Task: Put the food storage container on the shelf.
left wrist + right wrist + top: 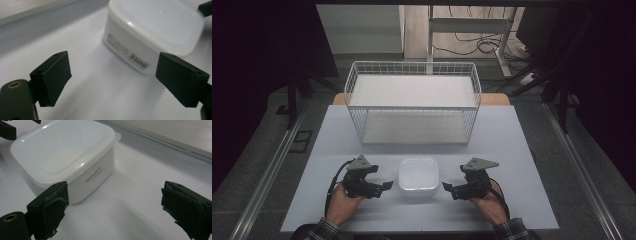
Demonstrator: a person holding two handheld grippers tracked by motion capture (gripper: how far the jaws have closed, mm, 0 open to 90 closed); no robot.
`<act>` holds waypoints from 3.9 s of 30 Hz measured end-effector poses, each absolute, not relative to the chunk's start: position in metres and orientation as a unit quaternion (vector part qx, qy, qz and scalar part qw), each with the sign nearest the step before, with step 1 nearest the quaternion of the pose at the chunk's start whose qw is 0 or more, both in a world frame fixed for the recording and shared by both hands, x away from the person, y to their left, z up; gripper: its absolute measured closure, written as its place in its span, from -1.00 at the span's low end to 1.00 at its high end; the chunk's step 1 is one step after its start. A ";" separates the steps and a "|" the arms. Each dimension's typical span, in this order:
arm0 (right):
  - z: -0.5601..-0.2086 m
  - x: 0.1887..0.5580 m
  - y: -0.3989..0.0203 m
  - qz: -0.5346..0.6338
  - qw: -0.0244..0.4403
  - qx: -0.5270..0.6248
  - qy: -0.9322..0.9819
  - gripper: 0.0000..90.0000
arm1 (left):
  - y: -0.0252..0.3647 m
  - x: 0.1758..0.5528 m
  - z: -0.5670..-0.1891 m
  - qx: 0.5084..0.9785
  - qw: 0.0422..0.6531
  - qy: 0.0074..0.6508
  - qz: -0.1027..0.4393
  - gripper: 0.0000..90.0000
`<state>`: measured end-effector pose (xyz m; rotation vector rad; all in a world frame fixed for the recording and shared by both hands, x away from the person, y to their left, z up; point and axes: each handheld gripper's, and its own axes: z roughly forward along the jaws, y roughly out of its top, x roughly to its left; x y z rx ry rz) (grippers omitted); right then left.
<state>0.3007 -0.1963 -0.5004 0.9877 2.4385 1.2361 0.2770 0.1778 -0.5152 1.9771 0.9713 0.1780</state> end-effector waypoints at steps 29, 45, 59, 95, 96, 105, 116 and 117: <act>-0.485 0.316 -0.144 0.416 0.075 0.319 0.848 -0.88 | 0.133 0.296 -0.513 0.796 0.468 0.381 0.037 -0.93; -0.490 0.305 -0.152 0.412 0.009 0.353 0.840 -0.34 | 0.133 0.280 -0.508 0.795 0.471 0.383 0.006 -0.30; -0.480 0.288 -0.164 0.443 0.045 0.408 0.797 0.60 | 0.142 0.269 -0.500 0.757 0.495 0.422 0.061 0.54; -0.465 0.329 -0.149 0.470 0.132 0.392 0.780 0.71 | 0.146 0.308 -0.480 0.729 0.511 0.443 0.111 0.73; -0.465 0.332 -0.148 0.471 0.133 0.393 0.779 0.71 | 0.147 0.310 -0.479 0.728 0.512 0.443 0.112 0.73; -0.463 0.357 -0.140 0.471 0.142 0.396 0.775 0.69 | 0.150 0.334 -0.476 0.724 0.510 0.448 0.120 0.73; -0.469 0.379 -0.138 0.463 0.152 0.405 0.774 0.68 | 0.147 0.353 -0.483 0.718 0.508 0.461 0.115 0.73; -0.469 0.380 -0.137 0.463 0.152 0.406 0.773 0.68 | 0.147 0.355 -0.484 0.718 0.507 0.462 0.115 0.73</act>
